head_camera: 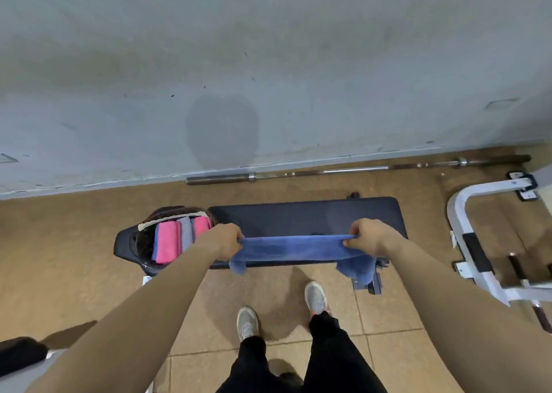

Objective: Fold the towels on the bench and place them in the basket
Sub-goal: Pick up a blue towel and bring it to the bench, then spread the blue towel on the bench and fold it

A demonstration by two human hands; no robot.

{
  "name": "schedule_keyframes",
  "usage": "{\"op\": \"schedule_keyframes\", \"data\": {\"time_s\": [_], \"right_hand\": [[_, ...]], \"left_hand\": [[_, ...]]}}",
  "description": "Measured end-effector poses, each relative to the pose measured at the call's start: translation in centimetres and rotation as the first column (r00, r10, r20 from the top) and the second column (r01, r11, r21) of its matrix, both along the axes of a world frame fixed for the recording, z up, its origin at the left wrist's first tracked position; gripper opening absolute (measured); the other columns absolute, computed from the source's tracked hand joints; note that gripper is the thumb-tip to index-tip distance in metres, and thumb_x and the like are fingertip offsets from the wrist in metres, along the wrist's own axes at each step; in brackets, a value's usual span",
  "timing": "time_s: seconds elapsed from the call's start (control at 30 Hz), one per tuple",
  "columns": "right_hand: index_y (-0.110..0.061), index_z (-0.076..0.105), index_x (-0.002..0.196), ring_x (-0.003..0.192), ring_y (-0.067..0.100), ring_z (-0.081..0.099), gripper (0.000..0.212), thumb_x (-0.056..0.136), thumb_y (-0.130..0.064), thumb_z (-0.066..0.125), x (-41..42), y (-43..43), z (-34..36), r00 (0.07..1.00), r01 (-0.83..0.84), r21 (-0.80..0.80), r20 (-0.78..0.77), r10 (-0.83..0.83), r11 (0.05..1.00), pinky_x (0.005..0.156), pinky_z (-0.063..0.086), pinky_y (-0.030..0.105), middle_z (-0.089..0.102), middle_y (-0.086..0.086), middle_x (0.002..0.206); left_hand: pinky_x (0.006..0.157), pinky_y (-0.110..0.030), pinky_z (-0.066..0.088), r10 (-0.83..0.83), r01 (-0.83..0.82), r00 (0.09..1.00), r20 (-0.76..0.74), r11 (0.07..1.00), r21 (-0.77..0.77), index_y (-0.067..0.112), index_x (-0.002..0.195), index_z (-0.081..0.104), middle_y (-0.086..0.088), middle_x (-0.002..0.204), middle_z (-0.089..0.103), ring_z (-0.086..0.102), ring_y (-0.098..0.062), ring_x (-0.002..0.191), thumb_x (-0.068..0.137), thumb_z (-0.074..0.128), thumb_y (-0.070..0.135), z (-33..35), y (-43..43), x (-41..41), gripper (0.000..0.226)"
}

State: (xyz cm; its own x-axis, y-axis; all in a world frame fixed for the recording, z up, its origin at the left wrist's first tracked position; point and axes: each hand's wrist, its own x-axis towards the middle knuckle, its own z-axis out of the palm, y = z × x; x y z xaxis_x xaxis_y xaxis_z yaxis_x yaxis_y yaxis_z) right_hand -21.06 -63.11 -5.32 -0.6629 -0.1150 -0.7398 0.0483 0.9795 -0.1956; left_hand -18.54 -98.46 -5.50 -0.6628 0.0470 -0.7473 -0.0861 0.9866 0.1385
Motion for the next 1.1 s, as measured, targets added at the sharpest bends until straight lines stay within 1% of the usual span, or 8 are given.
{"op": "schedule_keyframes", "data": {"time_s": [0.13,0.33,0.5,0.63,0.73,0.8,0.97,1.1], "right_hand": [[-0.024,0.056,0.075,0.076,0.021,0.06,0.028,0.089,-0.046,0.063,1.6,-1.2,-0.5,0.999,0.052,0.048,-0.012,-0.052,0.997,0.062,0.045,0.032,0.062,0.0,0.079],[-0.028,0.05,0.074,0.079,0.021,0.058,0.027,0.092,-0.047,0.058,-1.7,-0.2,-3.6,0.998,0.046,0.138,-0.044,-0.04,0.989,0.061,0.042,0.032,0.057,-0.005,0.079],[-0.026,0.052,0.075,0.074,0.018,0.056,0.031,0.094,-0.05,0.056,-7.3,1.7,-13.4,0.998,0.006,0.133,-0.064,0.002,0.991,0.058,0.039,0.033,0.06,0.0,0.08],[-0.021,0.056,0.077,0.07,0.02,0.056,0.036,0.094,-0.053,0.053,-11.9,2.6,-23.3,0.982,0.017,0.123,-0.19,0.007,0.992,0.059,0.041,0.034,0.058,-0.001,0.074],[-0.019,0.064,0.083,0.071,0.024,0.057,0.036,0.091,-0.053,0.054,-14.8,2.7,-29.5,0.959,0.009,0.138,-0.283,0.031,0.99,0.062,0.043,0.033,0.058,-0.001,0.073],[-0.021,0.063,0.079,0.072,0.026,0.057,0.034,0.089,-0.052,0.054,-16.5,2.9,-32.9,0.944,0.009,0.145,-0.329,0.039,0.989,0.063,0.045,0.033,0.06,0.0,0.075],[-0.022,0.06,0.075,0.077,0.028,0.057,0.028,0.084,-0.049,0.058,-18.7,3.7,-38.6,0.914,0.027,0.149,-0.405,0.036,0.988,0.065,0.046,0.034,0.062,0.001,0.079],[-0.022,0.06,0.09,0.087,0.032,0.058,0.023,0.081,-0.043,0.062,-18.9,3.7,-41.1,0.882,0.033,0.152,-0.469,0.042,0.988,0.074,0.051,0.037,0.068,0.008,0.096]], "left_hand": [[0.073,-0.039,0.053,-0.048,0.047,0.998,0.045,0.998,0.035,0.015,0.105,0.067,-0.01,0.095,0.07,0.068,-0.028,0.088,0.091,0.05,0.014,-1.4,-1.6,-0.7,0.022],[0.078,-0.039,0.055,0.087,-0.08,0.996,-0.03,0.98,0.182,0.025,0.098,0.063,0.001,0.087,0.067,0.065,-0.02,0.082,0.089,0.05,0.02,-7.0,0.0,-2.8,0.017],[0.07,-0.036,0.053,0.082,-0.062,0.982,-0.172,0.991,0.122,0.027,0.103,0.062,0.002,0.092,0.067,0.063,-0.02,0.082,0.095,0.047,0.031,-18.0,2.0,-6.1,0.017],[0.075,-0.038,0.054,0.182,-0.139,0.919,-0.351,0.98,0.146,0.026,0.099,0.061,-0.003,0.095,0.069,0.064,-0.026,0.086,0.095,0.049,0.036,-27.3,3.1,-11.4,0.016],[0.071,-0.034,0.047,0.19,-0.146,0.877,-0.441,0.981,0.132,0.026,0.091,0.059,-0.005,0.1,0.068,0.063,-0.031,0.093,0.093,0.051,0.035,-32.8,3.6,-15.1,0.012],[0.07,-0.033,0.043,0.187,-0.15,0.859,-0.477,0.982,0.115,0.026,0.089,0.056,-0.004,0.099,0.067,0.062,-0.031,0.094,0.093,0.051,0.034,-35.9,3.7,-17.0,0.011],[0.066,-0.032,0.042,0.11,-0.112,0.834,-0.54,0.993,0.03,0.026,0.085,0.055,-0.005,0.096,0.066,0.055,-0.027,0.081,0.087,0.047,0.041,-41.2,3.6,-18.5,0.017],[0.067,-0.032,0.042,0.109,-0.12,0.816,-0.568,0.993,0.017,0.027,0.095,0.06,0.0,0.097,0.063,0.056,-0.025,0.084,0.083,0.056,0.046,-42.7,3.3,-18.5,0.023]]}}
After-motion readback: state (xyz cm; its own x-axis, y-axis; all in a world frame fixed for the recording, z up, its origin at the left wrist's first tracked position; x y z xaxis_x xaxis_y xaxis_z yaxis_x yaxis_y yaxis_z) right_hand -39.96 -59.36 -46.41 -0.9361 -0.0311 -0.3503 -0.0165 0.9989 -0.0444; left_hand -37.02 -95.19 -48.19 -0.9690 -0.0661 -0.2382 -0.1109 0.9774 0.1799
